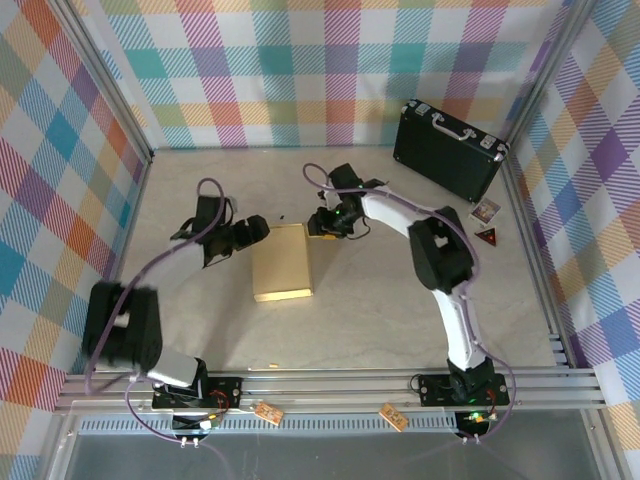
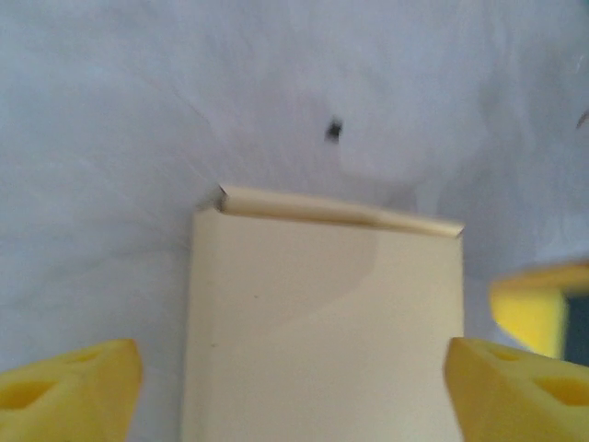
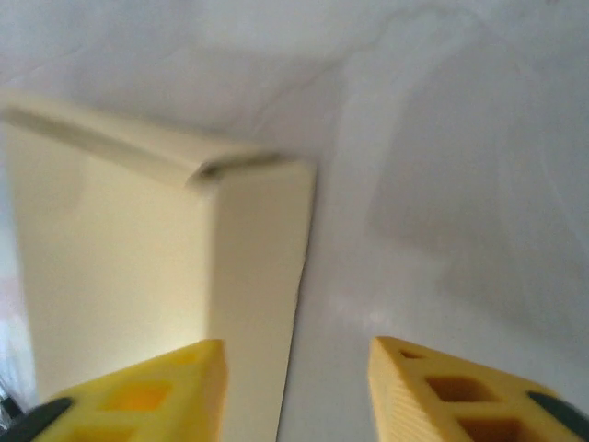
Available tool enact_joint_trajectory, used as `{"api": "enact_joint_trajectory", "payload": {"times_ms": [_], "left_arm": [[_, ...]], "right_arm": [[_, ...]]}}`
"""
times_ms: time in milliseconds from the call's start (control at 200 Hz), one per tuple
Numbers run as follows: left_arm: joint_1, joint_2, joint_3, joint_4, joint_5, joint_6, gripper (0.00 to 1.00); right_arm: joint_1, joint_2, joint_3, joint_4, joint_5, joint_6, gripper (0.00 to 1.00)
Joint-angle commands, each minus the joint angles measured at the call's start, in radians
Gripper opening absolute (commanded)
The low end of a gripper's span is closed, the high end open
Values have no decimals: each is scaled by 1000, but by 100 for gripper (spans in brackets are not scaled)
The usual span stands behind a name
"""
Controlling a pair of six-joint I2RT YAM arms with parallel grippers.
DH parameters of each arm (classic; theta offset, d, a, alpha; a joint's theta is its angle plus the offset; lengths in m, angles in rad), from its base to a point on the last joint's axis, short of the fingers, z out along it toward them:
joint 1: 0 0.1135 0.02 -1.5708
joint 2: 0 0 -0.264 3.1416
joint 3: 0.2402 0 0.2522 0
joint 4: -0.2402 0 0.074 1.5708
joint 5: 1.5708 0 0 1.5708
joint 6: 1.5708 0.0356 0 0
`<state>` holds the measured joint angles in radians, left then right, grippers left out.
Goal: Fold the paper box
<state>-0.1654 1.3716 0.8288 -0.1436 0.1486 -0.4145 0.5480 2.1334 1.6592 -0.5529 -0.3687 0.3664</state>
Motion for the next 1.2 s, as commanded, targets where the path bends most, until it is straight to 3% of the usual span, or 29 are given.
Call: {"api": "enact_joint_trajectory", "payload": {"times_ms": [0, 65, 200, 285, 375, 460, 580, 620, 730, 780, 845, 885, 900, 915, 960, 990, 1190], "left_arm": [[1, -220, -134, 88, -351, 68, 92], [0, -341, -261, 222, -441, 155, 95], [0, -490, -517, 583, -496, 300, 96], [0, -470, -585, 722, -489, 371, 96], [0, -394, -584, 754, -492, 422, 96], [0, -295, -608, 884, -493, 448, 96], [18, -81, -625, 1117, -466, 496, 97], [22, -29, -618, 1165, -473, 466, 97], [54, 133, -578, 1236, -335, 462, 98], [64, 253, -558, 1354, -329, 467, 98], [73, 164, -520, 1130, -305, 448, 99], [73, 189, -518, 1169, -302, 454, 99], [73, 211, -518, 1204, -306, 456, 99], [75, 222, -511, 1215, -316, 457, 99], [76, 201, -455, 1063, -347, 431, 100], [79, 197, -410, 967, -353, 422, 100], [83, 207, -421, 1009, -316, 436, 100]], "right_arm": [[-51, -292, -226, 171, 163, -75, 55], [-69, -463, -413, 275, 276, -137, 63], [-98, -781, -768, 503, 512, -295, 79], [-116, -957, -950, 636, 669, -335, 90], [-150, -1094, -1121, 783, 761, -383, 91], [-185, -1154, -1288, 988, 803, -452, 94], [-266, -1096, -1375, 1132, 775, -425, 95], [-291, -1033, -1371, 1165, 793, -399, 95], [-359, -839, -1365, 1354, 775, -372, 95], [-370, -760, -1348, 1445, 762, -404, 95], [-424, -645, -1318, 1502, 677, -379, 91], [-478, -608, -1290, 1450, 522, -363, 87], [-498, -586, -1279, 1459, 474, -363, 98], [-510, -574, -1270, 1472, 453, -356, 99], [-536, -603, -1244, 1356, 415, -336, 99], [-540, -583, -1260, 1423, 405, -335, 99], [-539, -592, -1254, 1405, 388, -348, 99]]}}
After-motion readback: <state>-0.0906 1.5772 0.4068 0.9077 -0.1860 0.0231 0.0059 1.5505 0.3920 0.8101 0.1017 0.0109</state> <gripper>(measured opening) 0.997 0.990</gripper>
